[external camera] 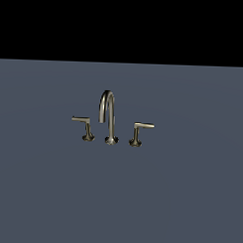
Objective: Turn on the faucet by rotating a designated handle.
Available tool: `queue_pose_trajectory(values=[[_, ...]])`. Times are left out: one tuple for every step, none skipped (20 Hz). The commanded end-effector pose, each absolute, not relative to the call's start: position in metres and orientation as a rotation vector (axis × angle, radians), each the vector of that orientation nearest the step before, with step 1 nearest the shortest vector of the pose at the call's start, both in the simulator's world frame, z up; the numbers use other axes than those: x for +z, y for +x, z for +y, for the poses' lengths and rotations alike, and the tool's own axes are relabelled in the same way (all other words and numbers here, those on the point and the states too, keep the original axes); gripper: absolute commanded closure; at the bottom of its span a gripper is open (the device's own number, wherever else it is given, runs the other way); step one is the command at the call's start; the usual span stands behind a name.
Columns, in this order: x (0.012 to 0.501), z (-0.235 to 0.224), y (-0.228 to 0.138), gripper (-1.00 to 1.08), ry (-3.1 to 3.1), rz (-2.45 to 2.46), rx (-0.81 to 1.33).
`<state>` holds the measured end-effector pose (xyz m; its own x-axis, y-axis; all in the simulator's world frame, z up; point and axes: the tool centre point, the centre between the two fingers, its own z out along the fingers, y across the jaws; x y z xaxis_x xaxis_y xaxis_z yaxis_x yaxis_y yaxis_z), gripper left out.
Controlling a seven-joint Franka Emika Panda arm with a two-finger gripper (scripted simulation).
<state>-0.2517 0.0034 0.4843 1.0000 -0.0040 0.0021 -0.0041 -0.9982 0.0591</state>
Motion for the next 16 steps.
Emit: queue_pose_trajectory(values=[[0.484,0.003,-0.252,1.08,3.082,-0.006,0.003],[0.484,0.003,-0.252,1.08,3.082,-0.007,0.003],[0.484,0.004,-0.251,1.08,3.082,-0.010,0.003],[0.483,0.004,-0.251,1.08,3.083,-0.015,0.003],[0.482,0.004,-0.250,1.08,3.083,-0.021,0.003],[0.481,0.005,-0.249,1.08,3.083,-0.030,0.003],[0.479,0.005,-0.248,1.08,3.083,-0.041,0.003],[0.477,0.006,-0.247,1.08,3.083,-0.053,0.003],[0.475,0.007,-0.245,1.08,3.083,-0.067,0.003],[0.472,0.008,-0.244,1.08,3.083,-0.084,0.003],[0.470,0.009,-0.242,1.08,3.083,-0.102,0.003],[0.466,0.010,-0.239,1.08,3.082,-0.122,0.003],[0.463,0.011,-0.237,1.08,3.082,-0.144,0.003],[0.459,0.012,-0.234,1.08,3.081,-0.168,0.002],[0.455,0.014,-0.232,1.08,3.080,-0.194,0.002],[0.451,0.015,-0.228,1.08,3.079,-0.223,0.002]])
